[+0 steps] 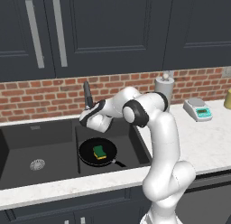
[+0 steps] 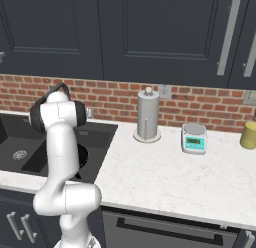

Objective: Pick the pan and sponge and place them into the sink. Then turn on the water.

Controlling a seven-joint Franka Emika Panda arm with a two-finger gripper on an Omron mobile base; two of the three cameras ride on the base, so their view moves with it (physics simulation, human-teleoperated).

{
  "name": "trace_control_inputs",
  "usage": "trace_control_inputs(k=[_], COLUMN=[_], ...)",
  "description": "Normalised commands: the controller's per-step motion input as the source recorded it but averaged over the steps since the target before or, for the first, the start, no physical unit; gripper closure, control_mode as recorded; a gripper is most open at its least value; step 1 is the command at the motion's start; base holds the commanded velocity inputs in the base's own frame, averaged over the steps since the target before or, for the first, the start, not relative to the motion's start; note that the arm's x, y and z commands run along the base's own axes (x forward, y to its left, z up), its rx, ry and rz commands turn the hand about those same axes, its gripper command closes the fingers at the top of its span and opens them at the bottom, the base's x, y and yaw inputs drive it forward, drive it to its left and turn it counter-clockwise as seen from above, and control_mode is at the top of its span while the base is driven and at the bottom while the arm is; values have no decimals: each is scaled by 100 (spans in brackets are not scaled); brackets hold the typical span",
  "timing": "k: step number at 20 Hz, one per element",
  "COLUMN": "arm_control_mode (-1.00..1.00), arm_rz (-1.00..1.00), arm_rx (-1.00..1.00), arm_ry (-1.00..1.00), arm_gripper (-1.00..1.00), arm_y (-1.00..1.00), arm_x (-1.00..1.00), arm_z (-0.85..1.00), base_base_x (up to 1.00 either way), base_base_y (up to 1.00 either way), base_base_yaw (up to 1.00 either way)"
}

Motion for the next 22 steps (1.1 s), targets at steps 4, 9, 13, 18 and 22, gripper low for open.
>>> trace_control_inputs(k=[4,9,13,18,22], arm_control_mode=[-100,-100,-100,-100,-100], arm_rz=[0,0,0,0,0], arm_rx=[0,0,0,0,0], arm_ry=[0,0,0,0,0], arm_gripper=[-100,-100,-100,-100,-100], arm_y=[0,-3,-6,-3,0], arm_x=[0,0,0,0,0], arm_z=[0,0,0,0,0], base_base_x=[0,0,0,0,0], base_base_y=[0,0,0,0,0], base_base_yaw=[0,0,0,0,0])
